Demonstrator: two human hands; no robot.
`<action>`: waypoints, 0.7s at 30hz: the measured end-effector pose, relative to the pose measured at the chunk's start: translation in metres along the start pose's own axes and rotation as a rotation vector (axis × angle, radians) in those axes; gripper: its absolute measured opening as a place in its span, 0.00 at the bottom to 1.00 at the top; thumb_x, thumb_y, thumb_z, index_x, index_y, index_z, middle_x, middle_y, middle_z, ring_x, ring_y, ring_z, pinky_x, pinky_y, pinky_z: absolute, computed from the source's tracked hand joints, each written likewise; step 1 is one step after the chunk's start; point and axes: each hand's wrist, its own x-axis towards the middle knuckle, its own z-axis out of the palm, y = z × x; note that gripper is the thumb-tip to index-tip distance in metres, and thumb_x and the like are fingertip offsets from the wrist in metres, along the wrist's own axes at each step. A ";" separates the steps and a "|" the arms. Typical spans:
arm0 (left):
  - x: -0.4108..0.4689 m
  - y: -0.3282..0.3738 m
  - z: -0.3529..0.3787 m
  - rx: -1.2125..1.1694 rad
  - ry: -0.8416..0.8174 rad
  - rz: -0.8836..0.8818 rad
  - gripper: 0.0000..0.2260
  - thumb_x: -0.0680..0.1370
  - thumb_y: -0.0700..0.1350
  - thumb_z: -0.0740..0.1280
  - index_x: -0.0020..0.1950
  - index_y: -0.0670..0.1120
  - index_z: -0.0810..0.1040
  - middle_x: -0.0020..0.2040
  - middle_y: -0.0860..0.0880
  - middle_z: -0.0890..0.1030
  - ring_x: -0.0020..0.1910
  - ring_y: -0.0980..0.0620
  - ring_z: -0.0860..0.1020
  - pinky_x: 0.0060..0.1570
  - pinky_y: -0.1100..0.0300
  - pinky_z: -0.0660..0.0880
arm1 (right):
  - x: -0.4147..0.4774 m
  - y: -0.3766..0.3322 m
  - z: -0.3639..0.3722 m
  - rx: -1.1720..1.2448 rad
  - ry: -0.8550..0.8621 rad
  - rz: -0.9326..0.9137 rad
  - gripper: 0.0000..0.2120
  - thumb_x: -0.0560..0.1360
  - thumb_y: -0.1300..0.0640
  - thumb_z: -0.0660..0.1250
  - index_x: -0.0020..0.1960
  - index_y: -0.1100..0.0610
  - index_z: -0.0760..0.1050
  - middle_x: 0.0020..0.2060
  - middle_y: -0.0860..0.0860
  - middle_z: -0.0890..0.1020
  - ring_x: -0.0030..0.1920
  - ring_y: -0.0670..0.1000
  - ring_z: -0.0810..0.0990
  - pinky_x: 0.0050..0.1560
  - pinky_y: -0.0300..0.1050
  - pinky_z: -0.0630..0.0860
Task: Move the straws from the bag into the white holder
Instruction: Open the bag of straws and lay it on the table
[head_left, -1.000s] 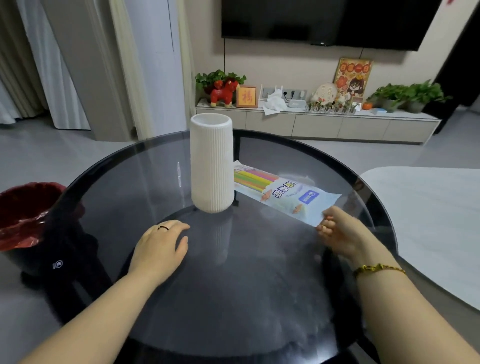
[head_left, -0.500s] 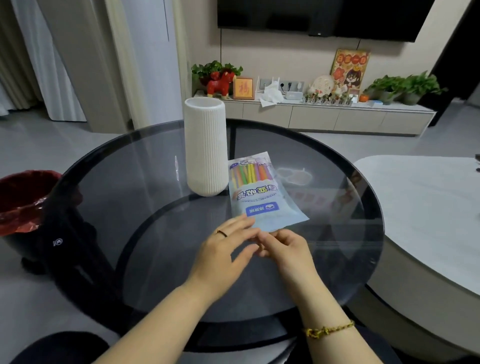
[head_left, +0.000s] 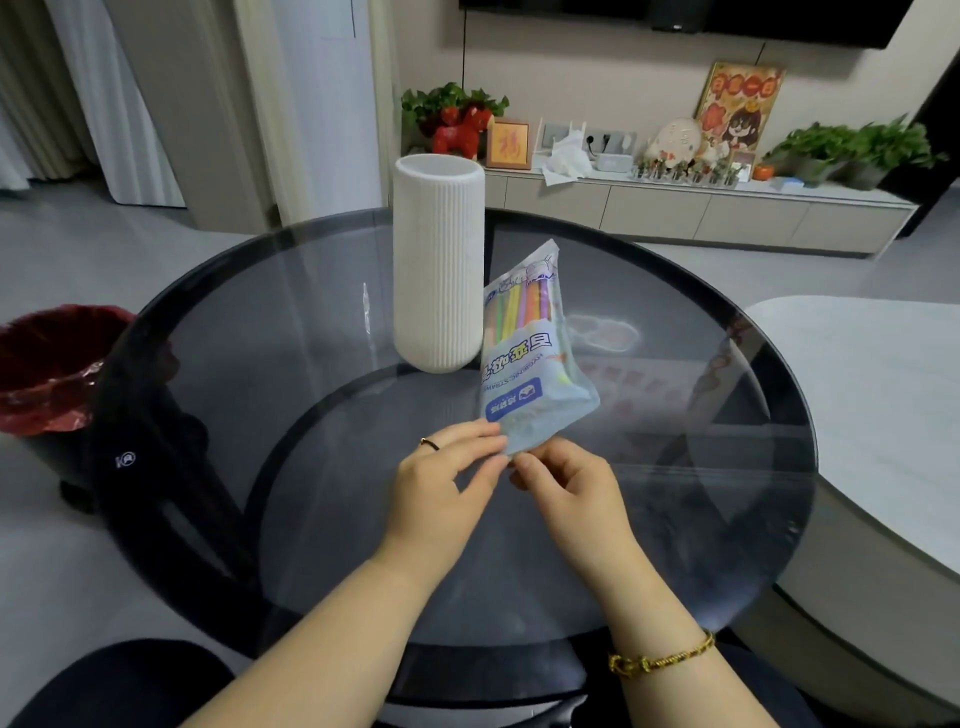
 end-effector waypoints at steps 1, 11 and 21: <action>0.000 -0.001 -0.001 -0.009 0.002 -0.002 0.07 0.67 0.32 0.71 0.45 0.37 0.83 0.48 0.44 0.82 0.47 0.60 0.77 0.52 0.80 0.67 | -0.001 0.001 0.001 0.002 -0.004 -0.004 0.17 0.73 0.66 0.63 0.34 0.46 0.74 0.26 0.36 0.80 0.33 0.35 0.77 0.37 0.26 0.72; 0.014 0.008 -0.004 0.419 -0.064 0.382 0.10 0.69 0.43 0.59 0.33 0.40 0.77 0.44 0.44 0.81 0.39 0.50 0.79 0.29 0.62 0.71 | 0.000 -0.001 0.005 -0.087 0.155 0.072 0.16 0.71 0.63 0.63 0.28 0.49 0.68 0.22 0.45 0.75 0.26 0.41 0.70 0.27 0.29 0.66; 0.018 0.010 0.007 0.405 -0.053 0.408 0.12 0.69 0.41 0.57 0.34 0.36 0.76 0.48 0.51 0.69 0.27 0.48 0.81 0.17 0.64 0.70 | 0.006 -0.004 0.010 0.004 0.245 0.180 0.12 0.68 0.66 0.60 0.27 0.61 0.69 0.23 0.50 0.72 0.24 0.42 0.69 0.24 0.28 0.65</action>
